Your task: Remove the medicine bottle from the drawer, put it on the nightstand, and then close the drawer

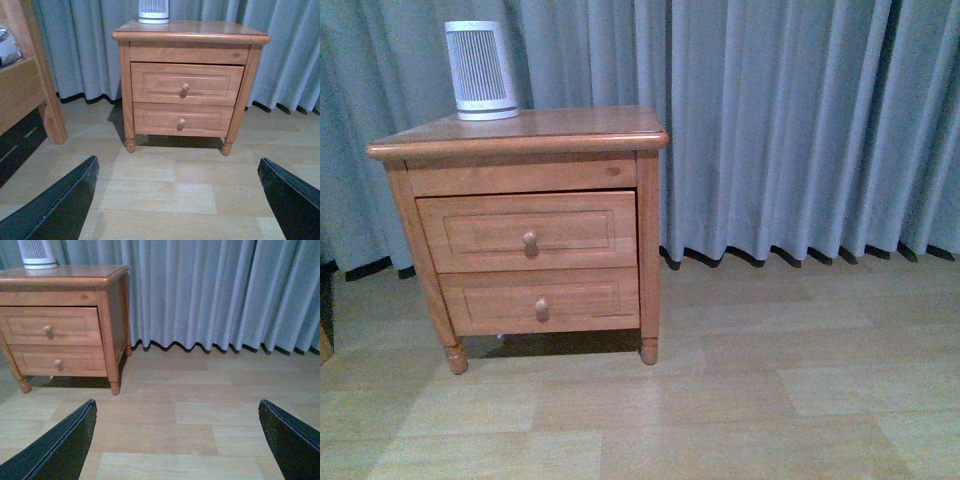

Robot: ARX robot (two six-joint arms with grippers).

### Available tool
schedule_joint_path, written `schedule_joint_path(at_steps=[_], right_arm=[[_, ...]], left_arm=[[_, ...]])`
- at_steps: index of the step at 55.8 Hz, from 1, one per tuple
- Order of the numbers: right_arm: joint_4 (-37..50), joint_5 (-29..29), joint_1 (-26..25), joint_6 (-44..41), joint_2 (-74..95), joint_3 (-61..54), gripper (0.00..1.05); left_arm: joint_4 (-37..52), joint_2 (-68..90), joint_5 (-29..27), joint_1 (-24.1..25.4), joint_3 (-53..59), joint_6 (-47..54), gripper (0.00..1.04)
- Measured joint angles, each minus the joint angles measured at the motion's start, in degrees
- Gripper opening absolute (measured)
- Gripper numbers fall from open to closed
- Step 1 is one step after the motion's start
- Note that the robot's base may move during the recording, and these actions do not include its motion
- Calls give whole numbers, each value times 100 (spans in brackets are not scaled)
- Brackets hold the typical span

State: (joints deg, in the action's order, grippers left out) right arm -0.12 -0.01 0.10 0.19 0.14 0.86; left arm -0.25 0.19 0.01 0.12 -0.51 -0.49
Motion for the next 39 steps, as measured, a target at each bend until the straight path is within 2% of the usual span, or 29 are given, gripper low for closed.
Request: schedule_joint_path(at_steps=[39], right_arm=[[0, 0, 0, 0, 0, 0, 98]], left_arm=[[0, -2, 0, -2, 0, 2, 98]])
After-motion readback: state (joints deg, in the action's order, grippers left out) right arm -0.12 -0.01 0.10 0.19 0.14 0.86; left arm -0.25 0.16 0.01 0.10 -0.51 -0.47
